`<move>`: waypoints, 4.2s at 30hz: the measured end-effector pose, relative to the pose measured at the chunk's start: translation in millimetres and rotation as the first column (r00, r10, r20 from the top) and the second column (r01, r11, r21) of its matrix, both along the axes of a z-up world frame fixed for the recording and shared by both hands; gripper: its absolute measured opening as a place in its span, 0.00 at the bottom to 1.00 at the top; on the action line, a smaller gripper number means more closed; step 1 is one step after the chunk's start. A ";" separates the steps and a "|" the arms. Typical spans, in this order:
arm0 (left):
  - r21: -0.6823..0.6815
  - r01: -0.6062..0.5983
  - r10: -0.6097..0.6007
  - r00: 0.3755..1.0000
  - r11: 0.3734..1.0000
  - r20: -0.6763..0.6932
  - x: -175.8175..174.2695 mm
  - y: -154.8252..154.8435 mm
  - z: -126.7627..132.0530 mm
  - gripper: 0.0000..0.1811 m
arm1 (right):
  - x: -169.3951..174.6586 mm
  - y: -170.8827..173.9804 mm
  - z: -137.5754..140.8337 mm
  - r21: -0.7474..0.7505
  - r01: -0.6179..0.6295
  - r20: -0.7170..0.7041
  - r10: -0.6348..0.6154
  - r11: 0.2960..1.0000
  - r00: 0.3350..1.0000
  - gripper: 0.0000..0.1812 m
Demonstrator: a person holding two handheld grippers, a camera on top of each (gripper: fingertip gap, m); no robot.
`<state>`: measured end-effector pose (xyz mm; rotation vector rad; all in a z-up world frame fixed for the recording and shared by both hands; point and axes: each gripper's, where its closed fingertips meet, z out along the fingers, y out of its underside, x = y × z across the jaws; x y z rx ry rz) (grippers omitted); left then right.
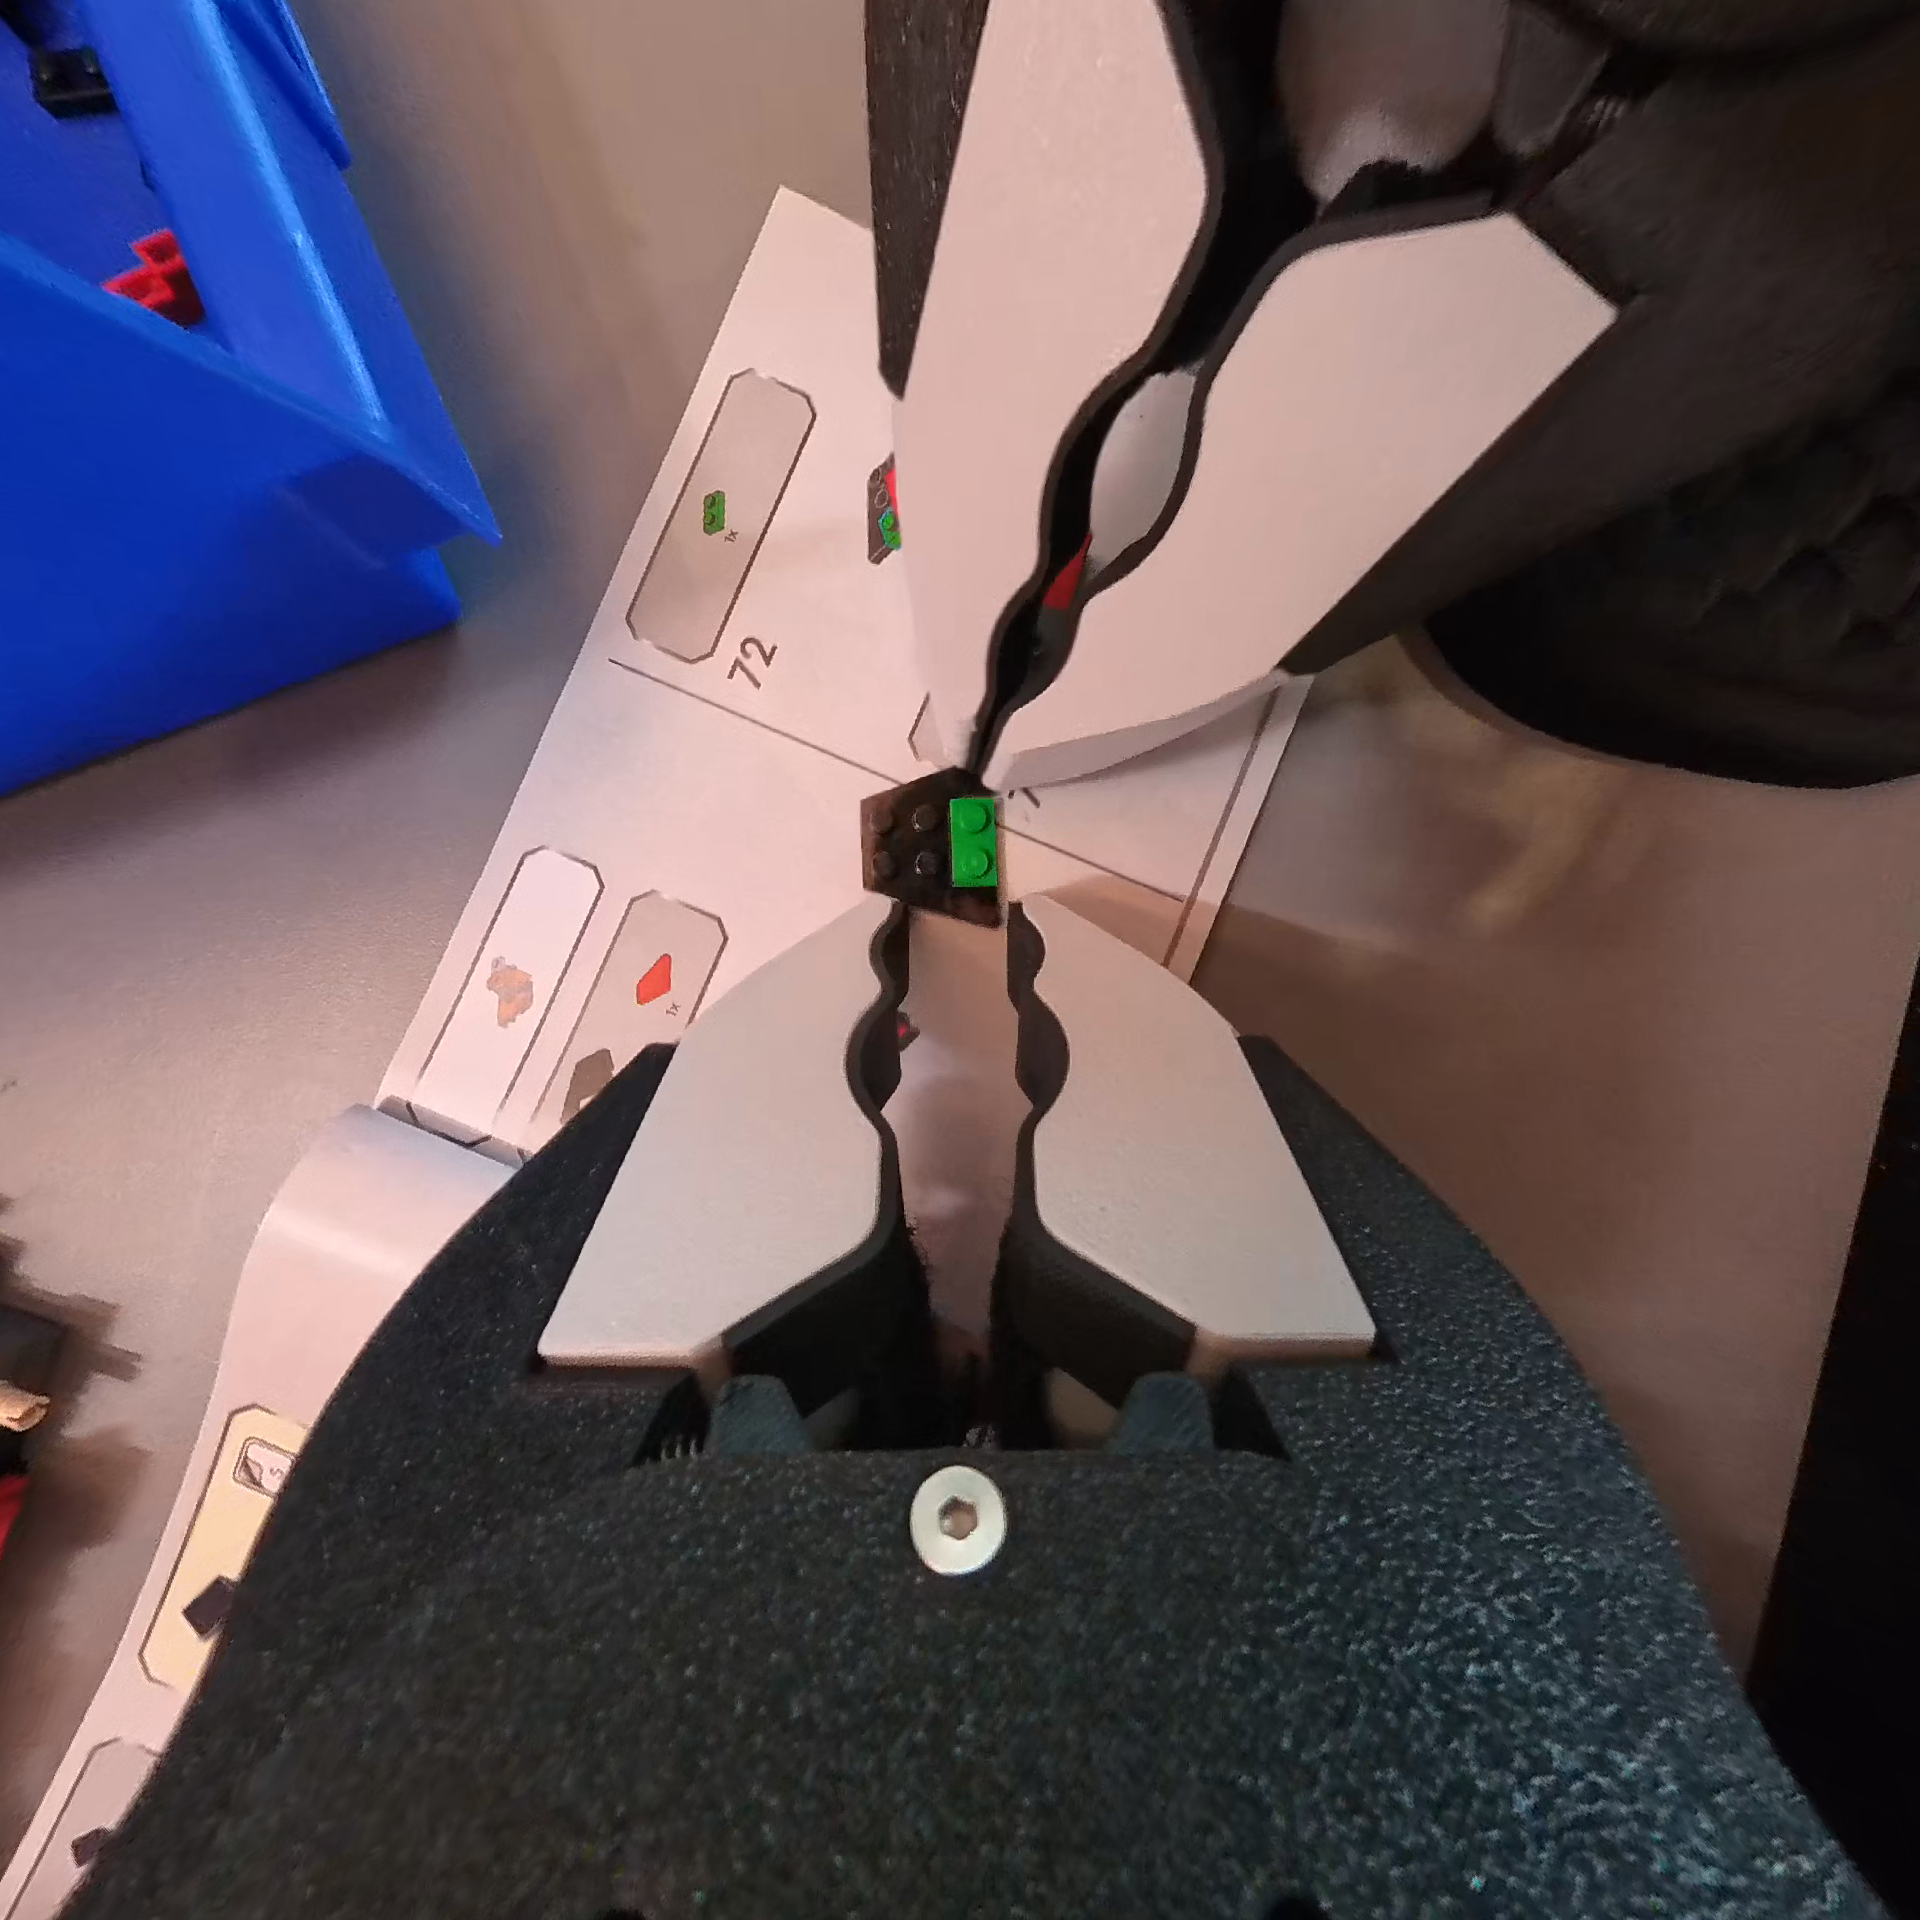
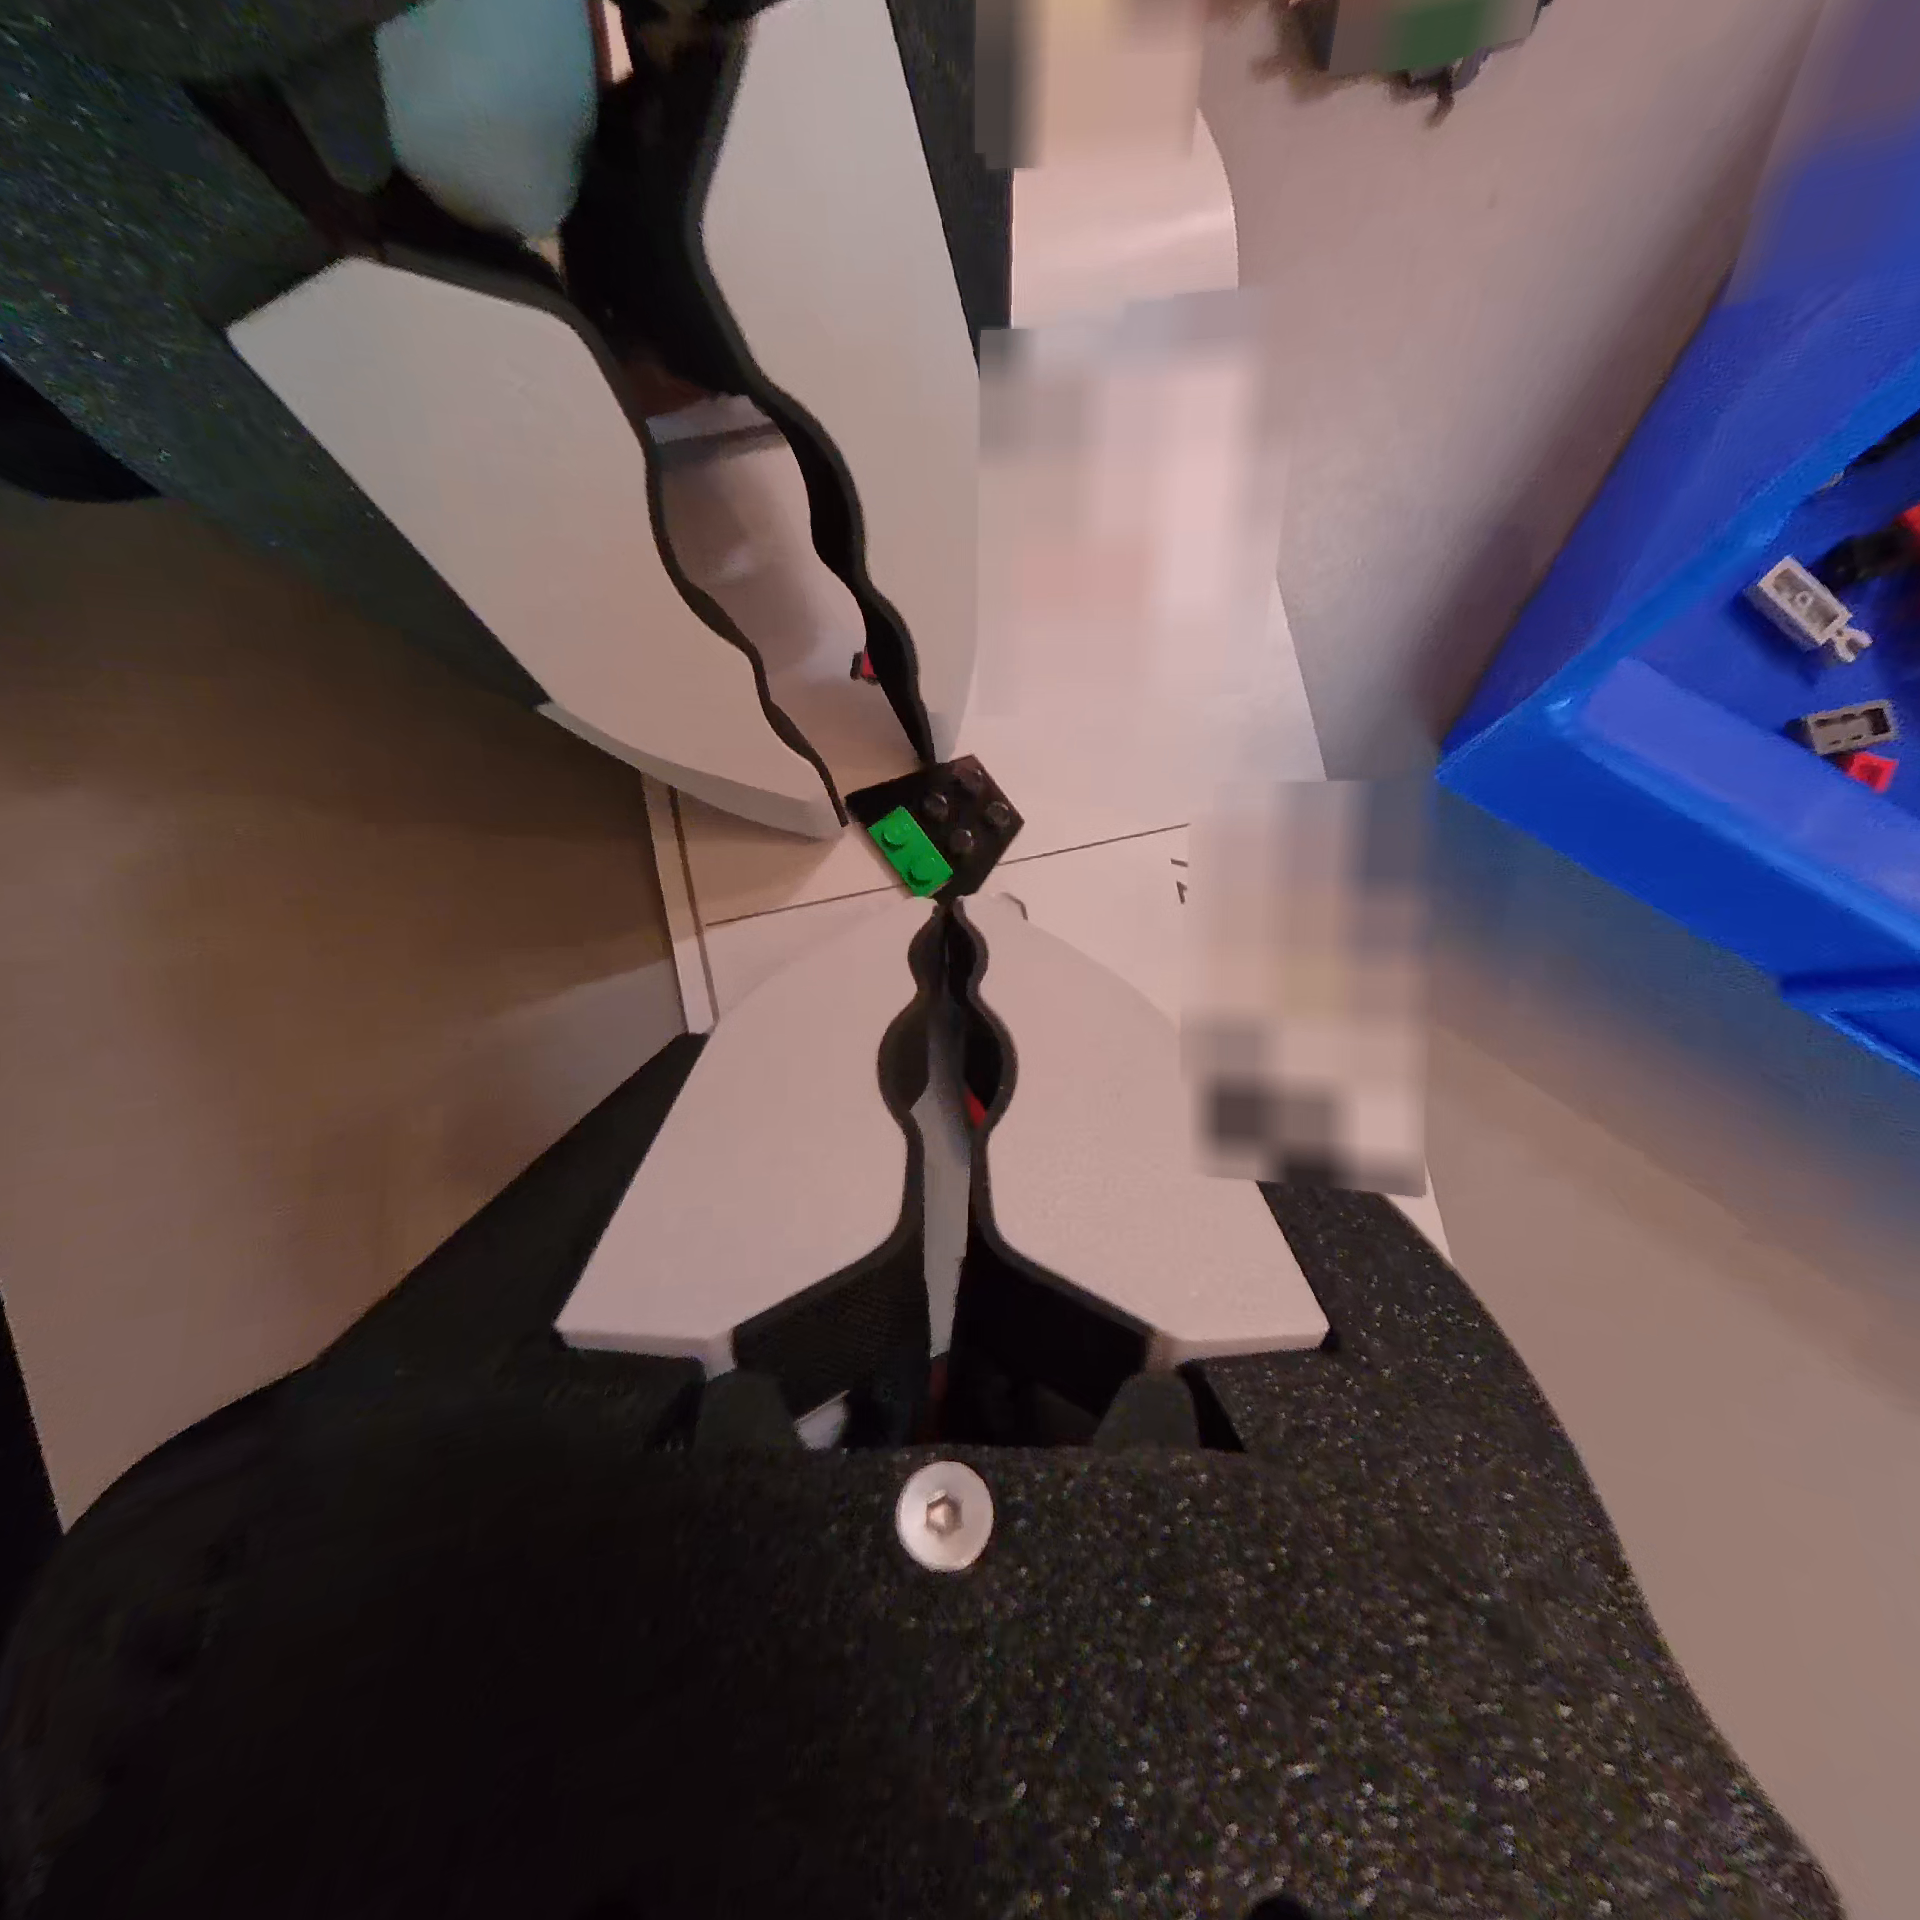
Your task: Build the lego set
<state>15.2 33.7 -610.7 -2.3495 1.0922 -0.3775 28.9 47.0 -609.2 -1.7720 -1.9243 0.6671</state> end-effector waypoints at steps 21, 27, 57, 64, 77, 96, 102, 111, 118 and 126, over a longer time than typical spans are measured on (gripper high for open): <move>-0.019 -0.020 0.021 0.998 1.000 0.062 -6.4 -10.0 9.8 0.09 | 37.4 26.2 35.1 0.015 0.075 -0.050 -0.074 0.997 0.996 0.10; 0.034 -0.071 0.067 0.991 0.997 0.113 -19.6 -14.3 24.7 0.08 | 104.3 47.9 37.4 0.012 0.159 0.069 -0.160 0.987 0.985 0.17; 0.112 -0.135 0.111 0.973 0.984 0.203 -30.7 -15.3 29.8 0.06 | 110.1 52.2 -5.2 0.097 0.460 0.162 -0.470 0.883 0.868 0.09; 0.102 -0.113 0.085 0.966 0.988 0.243 -25.7 -17.5 31.1 0.06 | 58.7 28.6 35.1 0.070 0.007 0.044 -0.010 0.998 0.999 0.09; 0.068 -0.073 0.055 0.969 0.995 0.243 -13.8 -21.8 23.1 0.06 | -13.0 -5.9 8.8 0.030 -0.491 0.196 0.477 0.870 0.857 0.09; 0.058 -0.063 0.049 0.973 0.996 0.226 -7.3 -16.9 18.5 0.06 | -15.0 -8.5 2.1 0.027 -0.527 0.213 0.510 0.849 0.833 0.09; 0.054 -0.059 0.046 0.974 0.997 0.221 -6.4 -16.2 17.3 0.06 | -16.1 -8.5 2.3 0.029 -0.523 0.208 0.507 0.852 0.836 0.11; 0.044 -0.066 0.054 0.975 0.997 0.218 -7.0 -14.6 15.2 0.06 | -15.9 -3.5 10.6 0.046 -0.492 0.183 0.477 0.869 0.859 0.12; 0.013 -0.065 0.062 0.979 0.998 0.197 -4.9 -11.7 9.4 0.05 | -11.0 -5.0 8.8 0.087 -0.460 0.163 0.443 0.884 0.882 0.08; 0.013 -0.087 0.084 0.982 0.996 0.171 -6.6 -5.9 7.1 0.04 | -5.1 -10.5 6.0 0.070 -0.456 0.149 0.442 0.887 0.884 0.00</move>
